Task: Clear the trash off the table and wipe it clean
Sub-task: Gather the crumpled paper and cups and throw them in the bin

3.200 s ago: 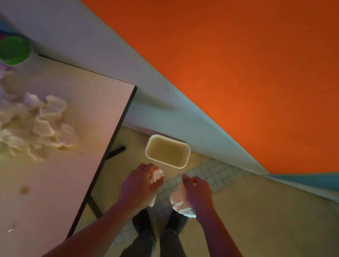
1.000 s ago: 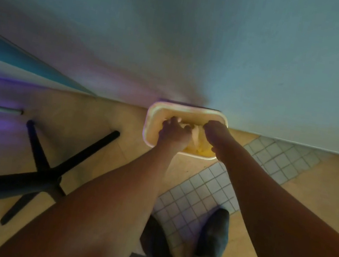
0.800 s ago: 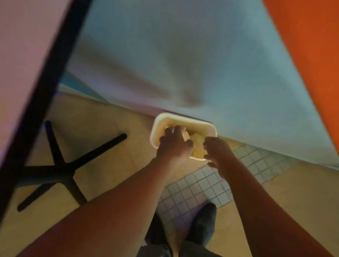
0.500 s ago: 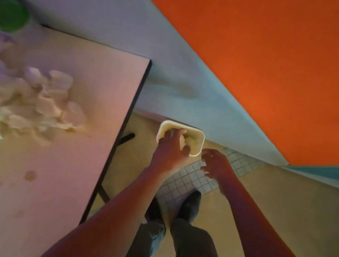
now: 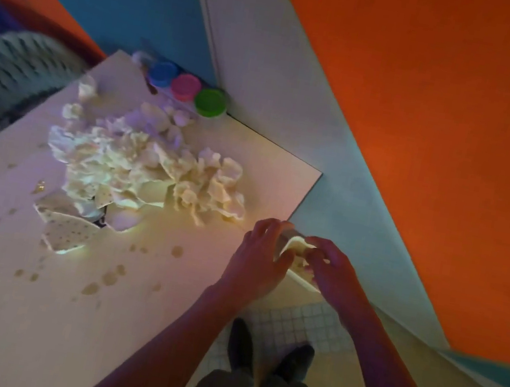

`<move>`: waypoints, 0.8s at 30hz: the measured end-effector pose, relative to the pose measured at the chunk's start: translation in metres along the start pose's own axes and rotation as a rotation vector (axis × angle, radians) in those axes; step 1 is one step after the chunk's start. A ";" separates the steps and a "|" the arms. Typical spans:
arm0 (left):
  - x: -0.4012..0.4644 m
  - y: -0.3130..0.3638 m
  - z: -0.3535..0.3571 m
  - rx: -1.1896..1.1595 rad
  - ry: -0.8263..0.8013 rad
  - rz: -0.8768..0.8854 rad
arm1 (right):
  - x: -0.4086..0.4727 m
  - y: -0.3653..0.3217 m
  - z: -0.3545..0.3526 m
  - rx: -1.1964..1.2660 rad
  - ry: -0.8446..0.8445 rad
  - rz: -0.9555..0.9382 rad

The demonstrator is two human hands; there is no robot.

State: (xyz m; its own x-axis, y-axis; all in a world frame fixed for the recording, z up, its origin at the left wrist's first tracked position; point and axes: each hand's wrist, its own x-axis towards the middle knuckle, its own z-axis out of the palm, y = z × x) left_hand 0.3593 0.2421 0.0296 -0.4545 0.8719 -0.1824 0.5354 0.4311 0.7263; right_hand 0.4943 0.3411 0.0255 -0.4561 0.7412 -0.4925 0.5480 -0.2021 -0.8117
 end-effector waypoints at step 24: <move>-0.056 -0.113 -0.080 0.096 0.191 -0.420 | 0.043 -0.051 0.094 -0.396 -0.186 -0.197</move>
State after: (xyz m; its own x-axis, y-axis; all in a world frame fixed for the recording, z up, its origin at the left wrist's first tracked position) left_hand 0.2666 0.1260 0.0107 -0.7639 0.5629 -0.3156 0.3364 0.7647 0.5496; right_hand 0.3811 0.3234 0.0158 -0.6758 0.6067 -0.4186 0.6472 0.2166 -0.7309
